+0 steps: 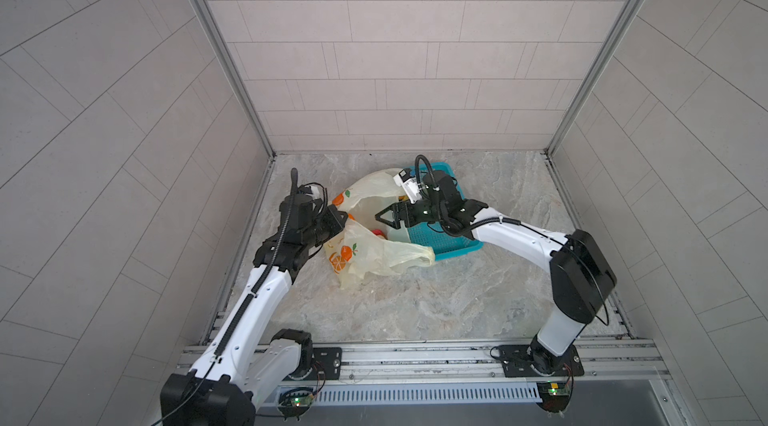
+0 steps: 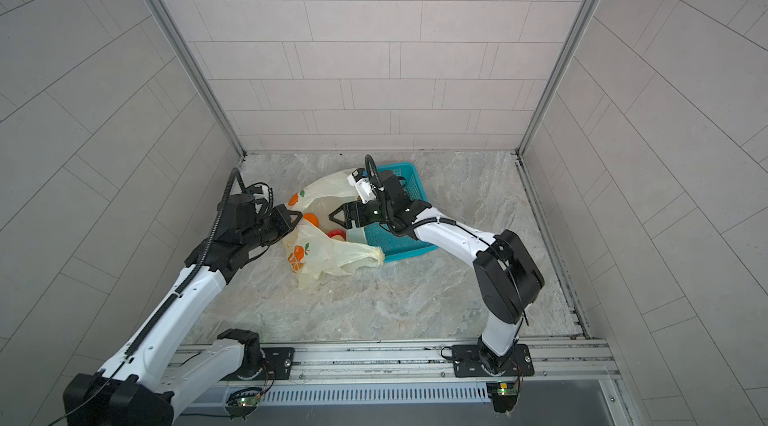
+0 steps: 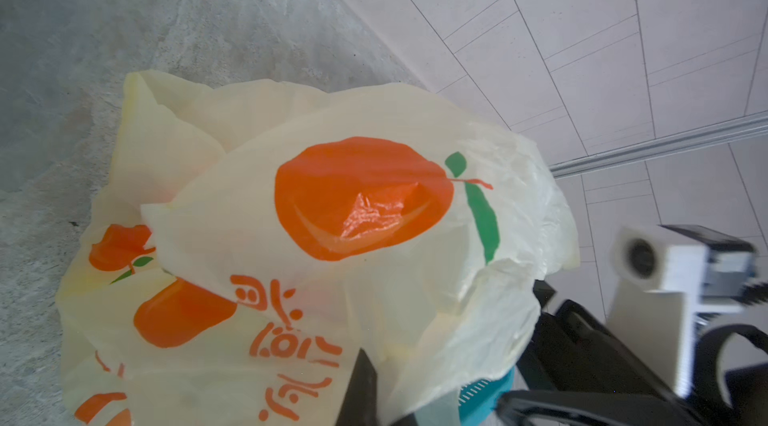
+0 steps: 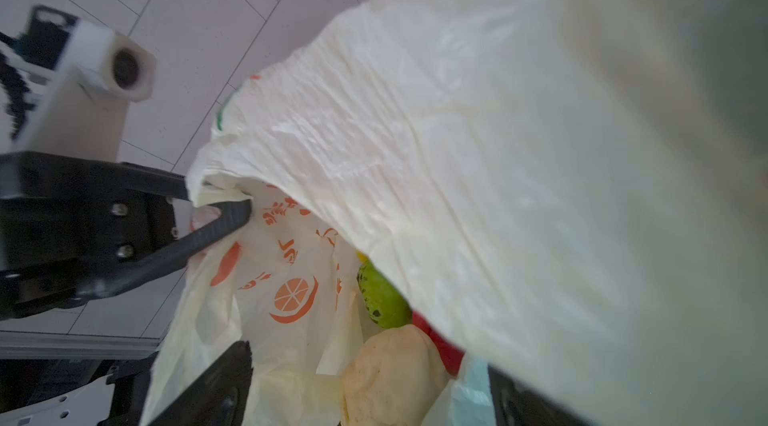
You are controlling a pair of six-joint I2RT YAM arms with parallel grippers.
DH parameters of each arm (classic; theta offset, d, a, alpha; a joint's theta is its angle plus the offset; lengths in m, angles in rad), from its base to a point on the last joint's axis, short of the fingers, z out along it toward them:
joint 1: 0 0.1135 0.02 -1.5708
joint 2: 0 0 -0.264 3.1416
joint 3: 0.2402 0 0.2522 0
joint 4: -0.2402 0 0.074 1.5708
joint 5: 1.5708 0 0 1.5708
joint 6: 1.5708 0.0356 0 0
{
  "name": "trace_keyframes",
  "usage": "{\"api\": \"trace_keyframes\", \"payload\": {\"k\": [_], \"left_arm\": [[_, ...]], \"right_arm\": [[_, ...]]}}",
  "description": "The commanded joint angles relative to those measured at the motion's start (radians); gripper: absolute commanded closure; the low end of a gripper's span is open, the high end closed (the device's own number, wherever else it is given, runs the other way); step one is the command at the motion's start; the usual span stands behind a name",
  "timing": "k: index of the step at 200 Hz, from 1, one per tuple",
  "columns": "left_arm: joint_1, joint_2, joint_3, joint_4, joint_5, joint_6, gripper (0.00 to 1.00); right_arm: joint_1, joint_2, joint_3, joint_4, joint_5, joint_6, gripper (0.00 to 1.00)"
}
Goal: Place the fruits into the plastic bag
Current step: 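Carry the orange toward the bag opening held by the left gripper, then release the orange into the bag and move the right gripper to the yellow banana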
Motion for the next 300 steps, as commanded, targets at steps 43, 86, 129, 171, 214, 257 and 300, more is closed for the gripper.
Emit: {"api": "trace_keyframes", "payload": {"k": [43,86,129,171,214,257,300], "left_arm": [[-0.006,0.029,-0.043,-0.039,-0.11,0.016,1.0],[-0.005,0.056,-0.042,-0.03,-0.121,0.004,1.0],[-0.005,0.044,-0.049,-0.024,-0.116,0.003,1.0],[-0.005,0.036,-0.046,-0.022,-0.107,0.003,1.0],[-0.005,0.03,-0.045,-0.024,-0.101,0.01,1.0],[-0.006,0.036,-0.041,-0.02,-0.096,0.013,1.0],[-0.005,0.038,-0.043,-0.018,-0.095,0.011,1.0]], "right_arm": [[-0.193,-0.214,-0.29,0.359,0.086,0.221,0.15],[-0.225,-0.246,-0.301,0.07,0.431,0.157,0.15],[-0.191,-0.052,-0.12,-0.173,0.435,0.103,0.16],[-0.115,0.2,0.107,-0.323,0.358,0.075,0.17],[-0.078,0.393,0.274,-0.39,0.293,0.029,0.19],[-0.071,0.468,0.322,-0.443,0.335,0.013,0.23],[-0.054,0.472,0.338,-0.56,0.558,-0.041,0.3]]}}
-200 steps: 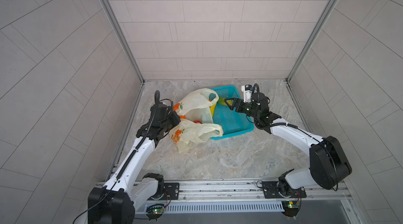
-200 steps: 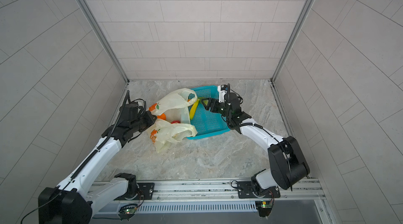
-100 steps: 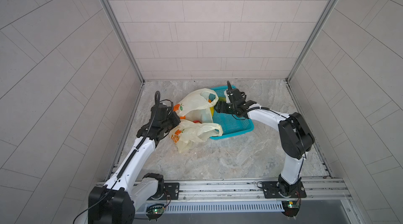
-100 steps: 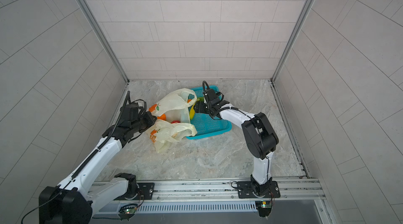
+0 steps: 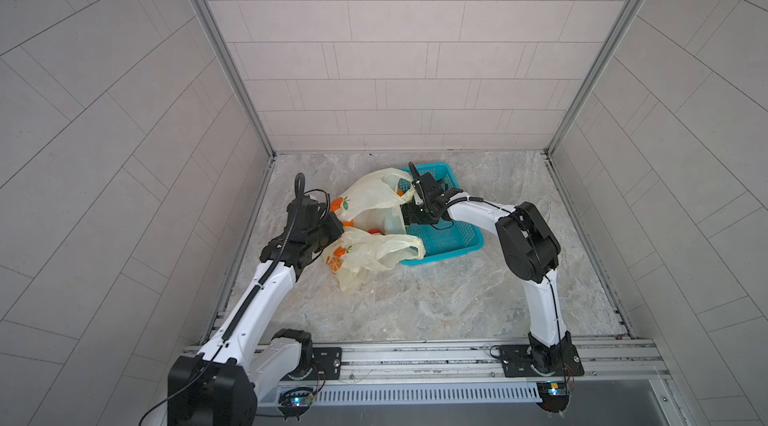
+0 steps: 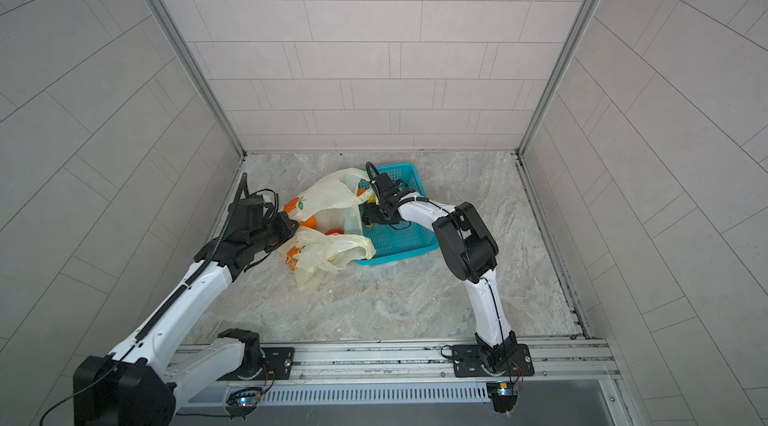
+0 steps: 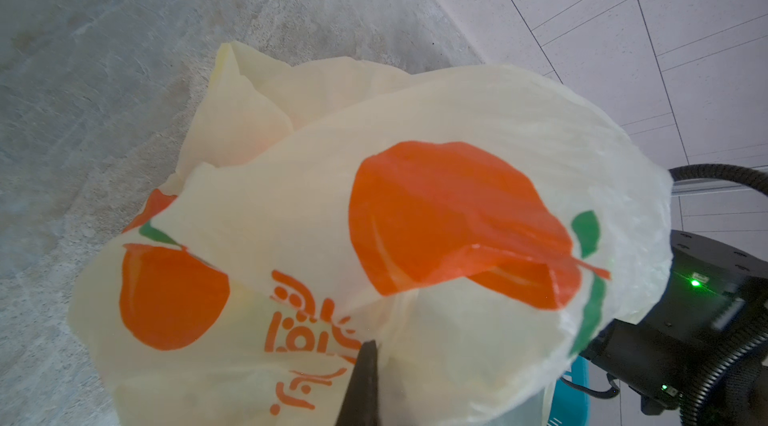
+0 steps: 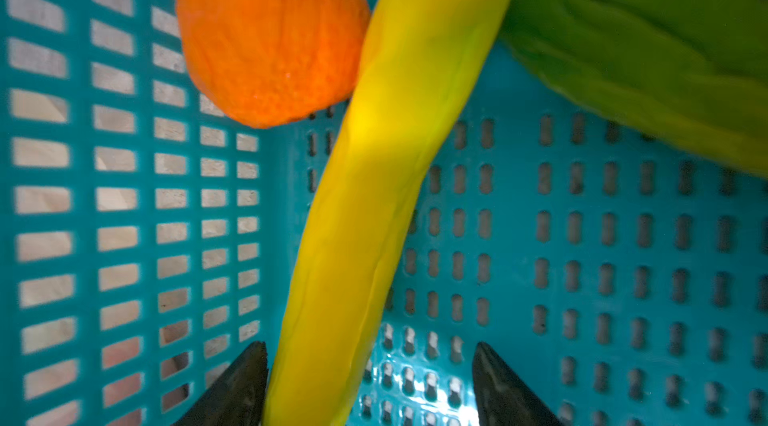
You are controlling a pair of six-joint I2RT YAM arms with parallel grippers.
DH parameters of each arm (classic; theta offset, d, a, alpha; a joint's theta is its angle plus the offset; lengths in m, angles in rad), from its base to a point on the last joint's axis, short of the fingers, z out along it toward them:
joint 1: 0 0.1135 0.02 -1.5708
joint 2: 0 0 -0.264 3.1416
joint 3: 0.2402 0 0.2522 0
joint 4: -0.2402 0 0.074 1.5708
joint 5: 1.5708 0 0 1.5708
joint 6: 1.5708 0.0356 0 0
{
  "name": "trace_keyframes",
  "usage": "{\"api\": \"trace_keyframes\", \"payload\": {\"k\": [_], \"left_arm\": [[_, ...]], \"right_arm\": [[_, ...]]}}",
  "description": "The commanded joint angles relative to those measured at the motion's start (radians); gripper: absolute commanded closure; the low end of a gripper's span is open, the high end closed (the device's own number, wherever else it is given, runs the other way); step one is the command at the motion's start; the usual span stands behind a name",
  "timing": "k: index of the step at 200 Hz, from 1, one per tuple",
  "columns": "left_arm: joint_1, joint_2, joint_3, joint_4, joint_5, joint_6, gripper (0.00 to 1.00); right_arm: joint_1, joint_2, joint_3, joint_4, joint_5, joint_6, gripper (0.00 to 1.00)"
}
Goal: Place the fruits into the plastic bag
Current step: 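Release the orange into the bag and move the right gripper to the yellow banana, then grasp the yellow banana with the right gripper and lift it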
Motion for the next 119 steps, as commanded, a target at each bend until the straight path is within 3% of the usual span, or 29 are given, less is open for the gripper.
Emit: {"api": "trace_keyframes", "payload": {"k": [1,22,59,100,119], "left_arm": [[-0.004,-0.009,-0.003,0.007,0.006,0.01,1.0],[-0.003,-0.009,-0.004,0.007,0.006,0.009,1.0],[-0.003,-0.012,-0.003,0.002,0.009,0.011,1.0],[-0.003,-0.018,-0.001,-0.006,0.008,0.015,1.0],[-0.003,-0.017,0.0,-0.003,0.012,0.014,1.0]], "right_arm": [[0.01,0.009,0.002,-0.104,0.15,-0.037,0.31],[0.01,0.012,-0.002,-0.109,0.173,-0.037,0.36],[0.007,0.012,-0.011,-0.088,0.106,-0.027,0.5],[-0.027,-0.097,-0.103,0.016,0.03,-0.014,0.73],[-0.048,-0.163,-0.154,0.035,0.012,-0.007,0.77]]}}
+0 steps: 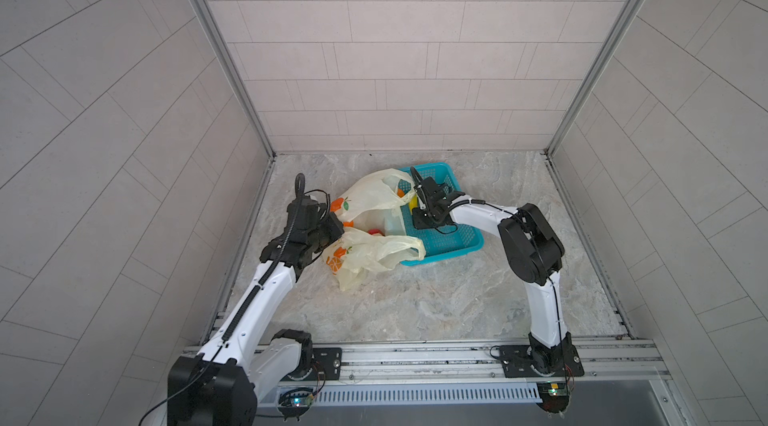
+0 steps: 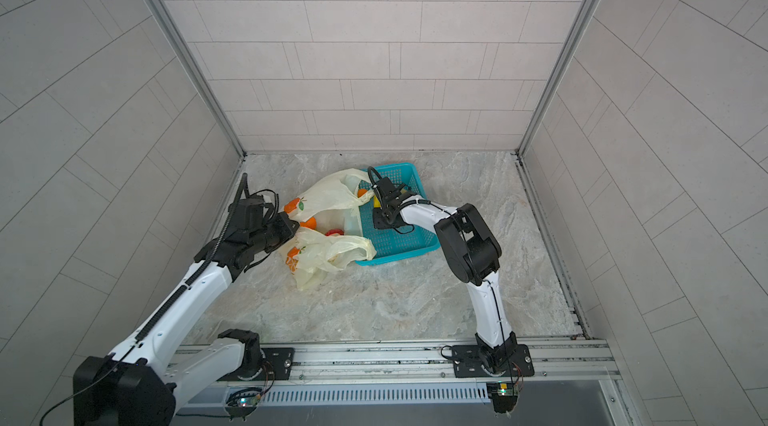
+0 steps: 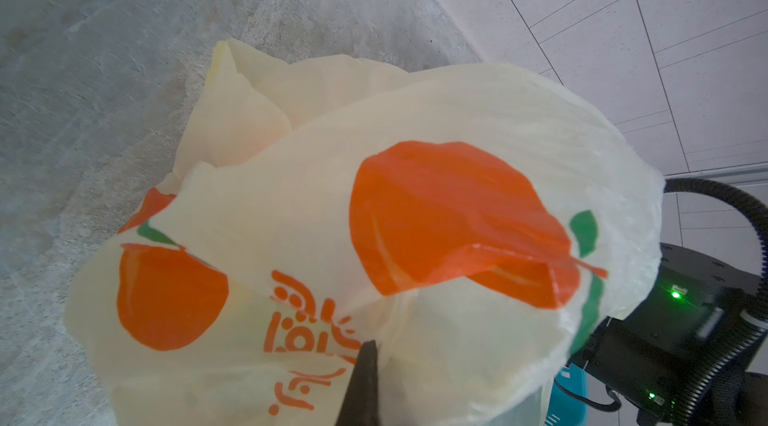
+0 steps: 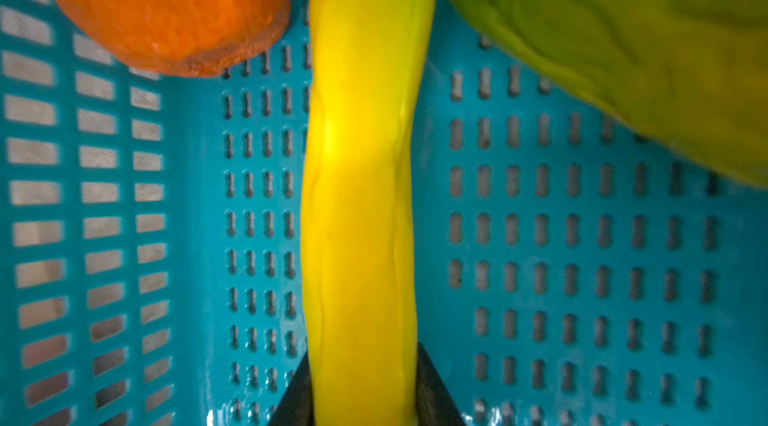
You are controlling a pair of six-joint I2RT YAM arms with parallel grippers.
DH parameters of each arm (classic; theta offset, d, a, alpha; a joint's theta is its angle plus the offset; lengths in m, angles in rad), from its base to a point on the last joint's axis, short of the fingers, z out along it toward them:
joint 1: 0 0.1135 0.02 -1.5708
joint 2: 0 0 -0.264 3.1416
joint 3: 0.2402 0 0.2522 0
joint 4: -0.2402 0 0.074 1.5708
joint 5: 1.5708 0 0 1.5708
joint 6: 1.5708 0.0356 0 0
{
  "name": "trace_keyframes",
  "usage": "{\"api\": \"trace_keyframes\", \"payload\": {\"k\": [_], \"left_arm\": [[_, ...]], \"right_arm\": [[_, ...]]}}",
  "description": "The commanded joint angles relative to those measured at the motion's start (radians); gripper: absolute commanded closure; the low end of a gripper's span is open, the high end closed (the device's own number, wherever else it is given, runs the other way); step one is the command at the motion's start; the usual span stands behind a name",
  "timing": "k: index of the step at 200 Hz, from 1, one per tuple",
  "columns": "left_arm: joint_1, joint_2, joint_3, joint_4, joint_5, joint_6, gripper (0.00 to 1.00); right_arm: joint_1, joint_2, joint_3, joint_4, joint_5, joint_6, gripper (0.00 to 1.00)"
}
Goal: Place the fruits into the plastic bag
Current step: 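Grasp the yellow banana with the right gripper and lift it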
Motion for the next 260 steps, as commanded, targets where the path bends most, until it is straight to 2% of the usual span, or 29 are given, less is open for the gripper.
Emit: {"api": "trace_keyframes", "payload": {"k": [1,66,98,113,144,168,204,260], "left_arm": [[-0.003,-0.017,0.001,-0.002,0.005,0.012,1.0],[-0.003,-0.02,0.017,0.038,0.062,0.028,1.0],[-0.003,-0.023,0.027,0.063,0.104,0.028,1.0],[-0.003,-0.027,0.026,0.071,0.114,0.053,1.0],[-0.003,-0.034,0.023,0.076,0.116,0.053,1.0],[-0.003,-0.041,0.026,0.076,0.117,0.053,1.0],[-0.003,-0.052,0.024,0.079,0.126,0.054,1.0],[-0.004,-0.051,0.034,0.085,0.146,0.073,1.0]], "right_arm": [[-0.03,-0.108,-0.052,0.027,-0.035,0.015,0.77],[-0.072,-0.51,-0.276,0.077,-0.031,0.024,0.79],[-0.042,-0.704,-0.423,0.301,-0.103,-0.032,0.79],[-0.007,-0.746,-0.444,0.366,-0.185,-0.073,0.79],[0.083,-0.686,-0.379,0.361,-0.37,-0.142,0.78],[0.157,-0.604,-0.313,0.289,-0.497,-0.207,0.77],[0.24,-0.488,-0.193,0.018,-0.54,-0.383,0.76],[0.25,-0.427,-0.157,-0.084,-0.536,-0.432,0.76]]}}
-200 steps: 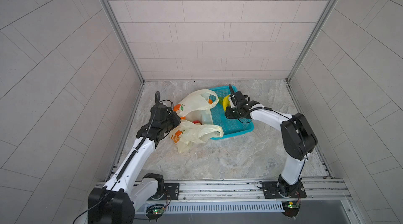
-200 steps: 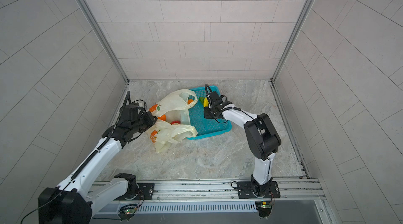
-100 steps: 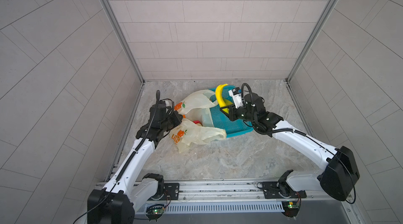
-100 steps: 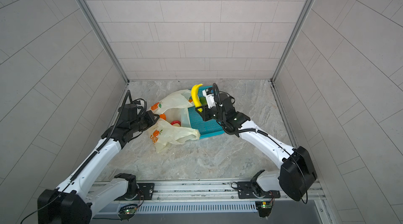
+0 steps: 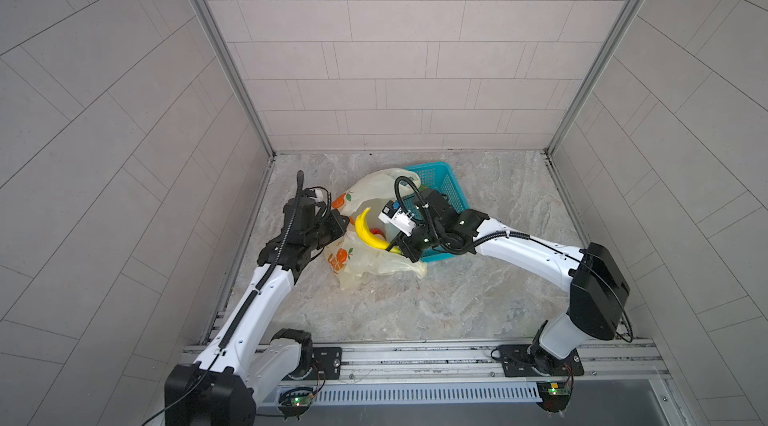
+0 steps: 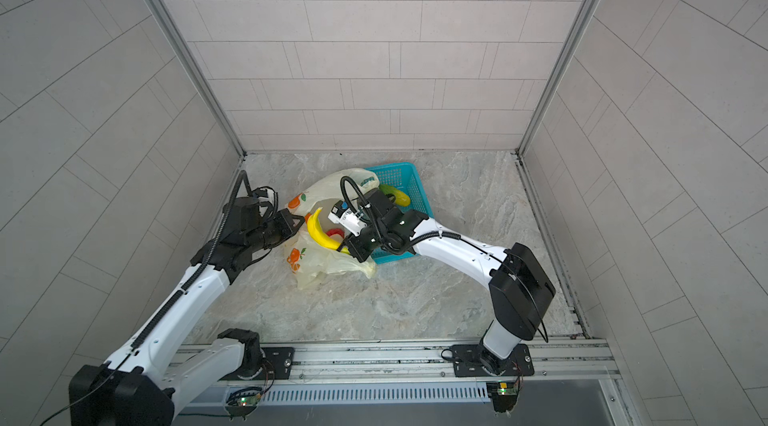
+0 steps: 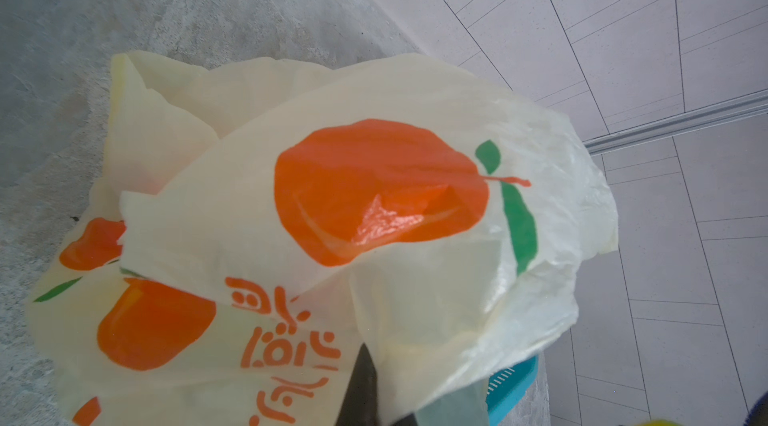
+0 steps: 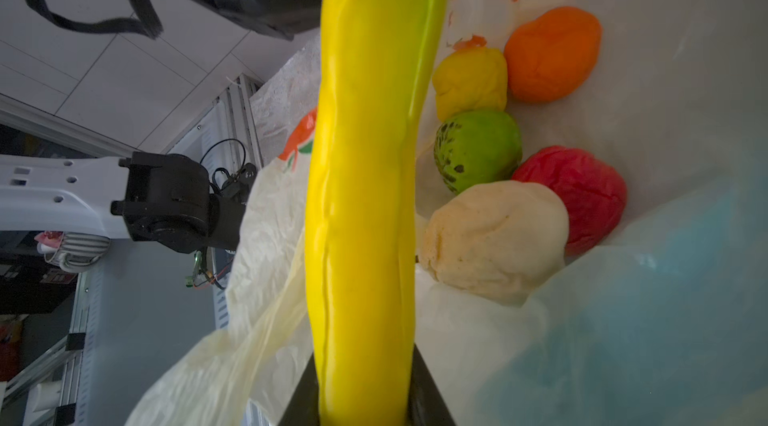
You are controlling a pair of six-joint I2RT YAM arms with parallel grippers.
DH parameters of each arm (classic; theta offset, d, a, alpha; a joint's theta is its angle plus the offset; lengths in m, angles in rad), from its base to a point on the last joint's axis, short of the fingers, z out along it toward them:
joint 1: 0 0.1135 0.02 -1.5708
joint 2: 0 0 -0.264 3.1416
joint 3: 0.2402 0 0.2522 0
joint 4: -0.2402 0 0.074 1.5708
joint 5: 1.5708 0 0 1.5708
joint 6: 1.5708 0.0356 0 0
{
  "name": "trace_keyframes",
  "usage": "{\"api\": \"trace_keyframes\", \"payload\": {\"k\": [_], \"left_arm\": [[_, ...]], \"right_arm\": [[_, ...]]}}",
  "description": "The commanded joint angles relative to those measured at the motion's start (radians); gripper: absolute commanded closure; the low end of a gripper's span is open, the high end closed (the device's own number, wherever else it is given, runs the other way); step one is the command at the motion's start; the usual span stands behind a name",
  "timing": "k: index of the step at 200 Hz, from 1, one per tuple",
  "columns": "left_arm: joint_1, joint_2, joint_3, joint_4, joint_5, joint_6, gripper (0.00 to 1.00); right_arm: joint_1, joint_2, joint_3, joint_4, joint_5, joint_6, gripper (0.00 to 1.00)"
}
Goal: Place the fruits into the plastic bag
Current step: 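Grasp the yellow banana with the right gripper and lift it, then lower the banana into the bag opening and open the right gripper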
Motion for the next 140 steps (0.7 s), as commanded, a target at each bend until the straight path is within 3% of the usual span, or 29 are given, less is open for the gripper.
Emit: {"api": "trace_keyframes", "payload": {"k": [1,56,140], "left_arm": [[-0.005,-0.017,0.034,0.023,0.016,0.026,1.0],[-0.022,-0.024,0.046,0.014,0.043,0.065,1.0],[-0.03,-0.038,0.032,0.023,0.033,0.063,1.0]], "right_arm": [[-0.003,0.007,0.026,-0.081,-0.009,-0.072,0.76],[-0.02,0.083,0.096,-0.102,0.117,-0.053,0.75],[-0.025,0.345,0.44,-0.181,0.292,0.048,0.73]]}}
